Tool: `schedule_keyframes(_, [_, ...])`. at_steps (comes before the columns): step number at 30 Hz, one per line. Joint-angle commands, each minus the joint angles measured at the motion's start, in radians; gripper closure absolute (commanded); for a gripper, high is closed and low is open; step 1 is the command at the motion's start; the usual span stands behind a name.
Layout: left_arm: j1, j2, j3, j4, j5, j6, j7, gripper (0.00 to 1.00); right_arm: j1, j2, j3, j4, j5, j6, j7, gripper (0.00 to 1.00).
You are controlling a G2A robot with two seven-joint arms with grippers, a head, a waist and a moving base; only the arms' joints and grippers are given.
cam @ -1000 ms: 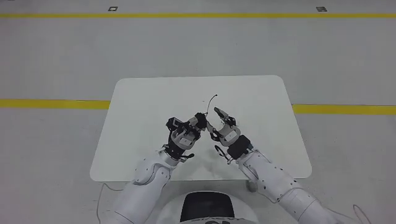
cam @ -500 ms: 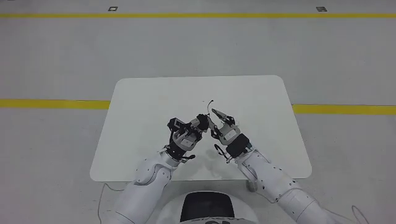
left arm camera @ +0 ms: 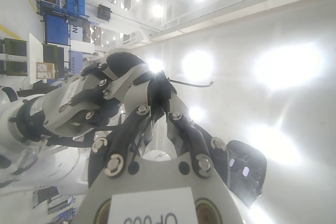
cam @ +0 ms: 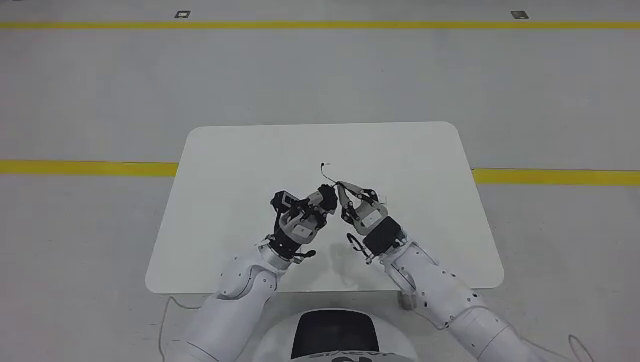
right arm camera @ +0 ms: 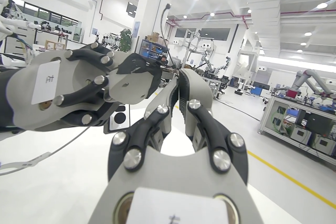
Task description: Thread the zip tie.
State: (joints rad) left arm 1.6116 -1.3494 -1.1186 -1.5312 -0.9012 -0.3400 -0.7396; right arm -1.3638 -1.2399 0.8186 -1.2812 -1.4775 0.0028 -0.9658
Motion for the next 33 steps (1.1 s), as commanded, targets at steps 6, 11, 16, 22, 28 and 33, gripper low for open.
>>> schedule_keyframes(6, [0.0,-0.002,-0.004,0.002,-0.008,0.0,-0.001,1.0,-0.009,-0.002,0.016,0.008,-0.014,0.002,0.006,1.0])
schedule_keyframes(11, [0.001,-0.003,-0.006,0.003,-0.011,0.0,-0.003,1.0,-0.016,-0.004,0.026,0.01,-0.023,0.001,0.01,1.0])
schedule_keyframes(16, [0.002,-0.003,-0.007,0.002,-0.014,0.0,-0.004,1.0,-0.022,-0.006,0.035,0.012,-0.03,0.001,0.013,1.0])
schedule_keyframes(22, [0.006,-0.003,-0.009,-0.001,-0.018,0.0,-0.003,1.0,-0.03,-0.008,0.048,0.016,-0.031,-0.002,0.013,1.0])
schedule_keyframes(28, [0.007,-0.003,-0.008,0.0,-0.023,0.0,-0.003,1.0,-0.038,-0.01,0.062,0.018,-0.033,-0.005,0.011,1.0])
schedule_keyframes(33, [0.006,-0.002,-0.006,0.001,-0.026,0.0,-0.005,1.0,-0.045,-0.01,0.074,0.021,-0.035,-0.006,0.009,1.0])
